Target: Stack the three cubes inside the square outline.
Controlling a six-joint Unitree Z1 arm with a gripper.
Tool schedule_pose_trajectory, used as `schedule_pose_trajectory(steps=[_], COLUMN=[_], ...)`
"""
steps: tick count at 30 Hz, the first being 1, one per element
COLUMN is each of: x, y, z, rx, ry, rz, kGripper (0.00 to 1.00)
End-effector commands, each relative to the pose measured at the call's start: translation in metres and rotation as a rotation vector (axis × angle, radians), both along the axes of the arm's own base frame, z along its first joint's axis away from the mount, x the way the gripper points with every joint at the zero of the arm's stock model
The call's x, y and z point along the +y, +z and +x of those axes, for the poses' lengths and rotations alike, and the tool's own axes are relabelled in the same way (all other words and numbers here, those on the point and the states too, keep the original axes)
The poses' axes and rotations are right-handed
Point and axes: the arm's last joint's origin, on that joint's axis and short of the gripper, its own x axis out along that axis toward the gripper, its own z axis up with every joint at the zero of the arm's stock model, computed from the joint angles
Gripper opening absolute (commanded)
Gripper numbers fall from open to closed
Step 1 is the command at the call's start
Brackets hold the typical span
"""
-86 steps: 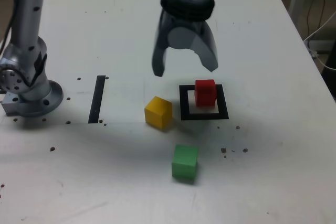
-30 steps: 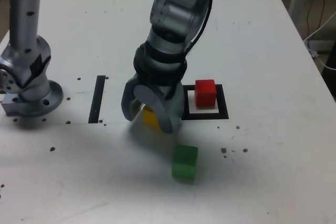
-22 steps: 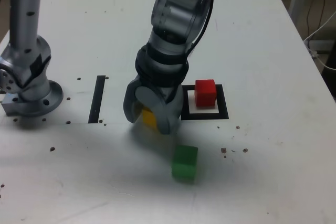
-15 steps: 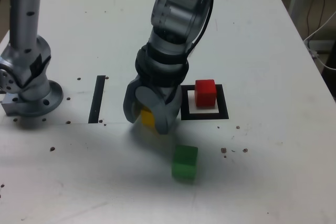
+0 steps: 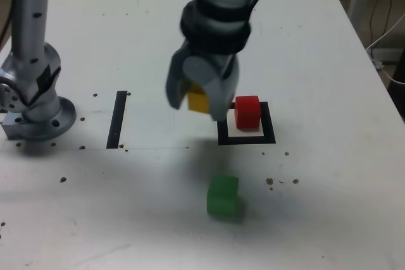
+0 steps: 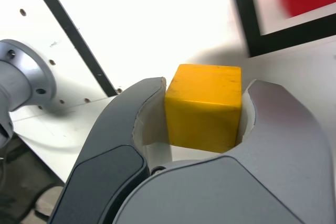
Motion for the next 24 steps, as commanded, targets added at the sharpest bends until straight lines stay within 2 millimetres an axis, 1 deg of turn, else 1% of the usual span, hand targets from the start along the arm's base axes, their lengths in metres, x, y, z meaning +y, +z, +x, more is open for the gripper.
schedule_pose_trajectory(steps=[1, 4, 7, 10, 18, 24], x=[0.004, 0.012, 0.021, 0.030, 0.049, 0.056], y=[0.007, 0.005, -0.002, -0.008, -0.016, -0.021], z=[0.014, 0.027, 0.042, 0.052, 0.066, 0.069], rx=[-0.023, -0.027, -0.023, -0.017, -0.023, -0.016], ry=[0.034, 0.082, 0.136, 0.173, 0.232, 0.253], rz=[-0.011, -0.026, -0.044, -0.053, -0.054, -0.058], kGripper=[0.27, 0.27, 0.28, 0.28, 0.28, 0.28])
